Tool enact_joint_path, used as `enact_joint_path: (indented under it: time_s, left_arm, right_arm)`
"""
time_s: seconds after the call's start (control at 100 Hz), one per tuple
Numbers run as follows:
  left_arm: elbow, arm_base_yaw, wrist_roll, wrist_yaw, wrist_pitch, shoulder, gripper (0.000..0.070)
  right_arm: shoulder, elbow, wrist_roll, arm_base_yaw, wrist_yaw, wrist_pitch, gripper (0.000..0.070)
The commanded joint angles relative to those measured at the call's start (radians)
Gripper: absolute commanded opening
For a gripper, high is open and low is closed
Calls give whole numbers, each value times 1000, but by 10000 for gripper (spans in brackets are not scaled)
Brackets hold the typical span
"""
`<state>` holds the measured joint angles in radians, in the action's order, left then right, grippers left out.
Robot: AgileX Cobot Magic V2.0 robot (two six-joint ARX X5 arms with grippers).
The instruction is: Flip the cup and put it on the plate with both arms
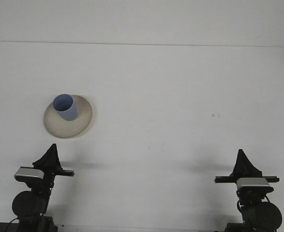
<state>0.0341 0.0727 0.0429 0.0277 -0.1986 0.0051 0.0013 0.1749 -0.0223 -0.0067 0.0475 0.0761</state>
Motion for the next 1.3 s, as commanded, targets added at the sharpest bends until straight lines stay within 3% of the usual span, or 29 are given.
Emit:
enact_joint_path:
  time_s: [0.0, 0.36, 1.29]
  left_arm:
    - [-20, 0, 3, 1, -12, -2, 11]
    - [-20, 0, 3, 1, -12, -2, 11]
    - [-20, 0, 3, 1, -12, -2, 11]
  right_arm:
    - [0, -19, 0, 0, -5, -35, 1]
    - [0, -118, 0, -1, -30, -203, 1]
    - [0, -162, 33, -1, -29, -206, 1]
